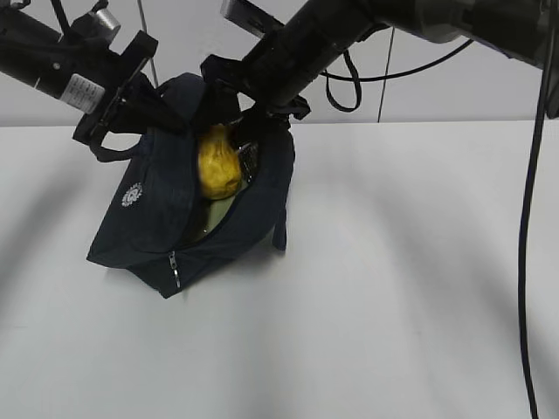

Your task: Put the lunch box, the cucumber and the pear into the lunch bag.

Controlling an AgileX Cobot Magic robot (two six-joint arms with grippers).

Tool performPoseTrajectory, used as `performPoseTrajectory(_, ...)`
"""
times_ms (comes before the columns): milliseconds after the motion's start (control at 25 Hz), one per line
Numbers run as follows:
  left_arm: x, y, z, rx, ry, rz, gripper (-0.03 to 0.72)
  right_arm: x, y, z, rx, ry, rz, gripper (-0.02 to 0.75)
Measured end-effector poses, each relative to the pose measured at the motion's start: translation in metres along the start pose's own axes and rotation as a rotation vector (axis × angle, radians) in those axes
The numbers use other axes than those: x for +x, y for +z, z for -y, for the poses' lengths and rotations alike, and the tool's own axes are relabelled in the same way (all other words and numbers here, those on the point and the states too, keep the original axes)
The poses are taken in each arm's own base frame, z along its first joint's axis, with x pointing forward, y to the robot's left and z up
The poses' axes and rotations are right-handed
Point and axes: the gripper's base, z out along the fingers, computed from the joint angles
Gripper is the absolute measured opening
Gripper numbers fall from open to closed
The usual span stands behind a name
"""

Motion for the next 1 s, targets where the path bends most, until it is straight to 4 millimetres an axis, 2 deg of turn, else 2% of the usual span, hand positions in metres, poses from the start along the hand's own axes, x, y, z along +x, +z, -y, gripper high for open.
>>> performPoseTrajectory(80, 0.0, 0.0, 0.0, 0.0, 0.0, 0.0, 0.0, -0.001, 0.0, -0.002, -0.016, -0.002, 0.007, 0.605)
performPoseTrajectory(160, 0.0, 0.0, 0.0, 0.0, 0.0, 0.0, 0.0, 0.001, -0.001, 0.0, -0.007, 0.009, -0.008, 0.635)
performPoseTrajectory(320, 0.0, 0.0, 0.0, 0.0, 0.0, 0.0, 0.0, -0.001, -0.017, 0.017, 0.084, 0.052, -0.011, 0.596)
performPoseTrajectory(480, 0.0, 0.0, 0.0, 0.0, 0.0, 0.0, 0.0, -0.004, -0.041, 0.034, 0.199, 0.067, 0.014, 0.563)
performPoseTrajectory(640, 0.0, 0.0, 0.0, 0.0, 0.0, 0.0, 0.0, -0.004, -0.057, 0.034, 0.276, 0.051, 0.022, 0.56)
performPoseTrajectory(1000, 0.0, 0.0, 0.0, 0.0, 0.0, 0.0, 0.0, 0.023, -0.03, 0.053, 0.265, 0.131, -0.111, 0.558)
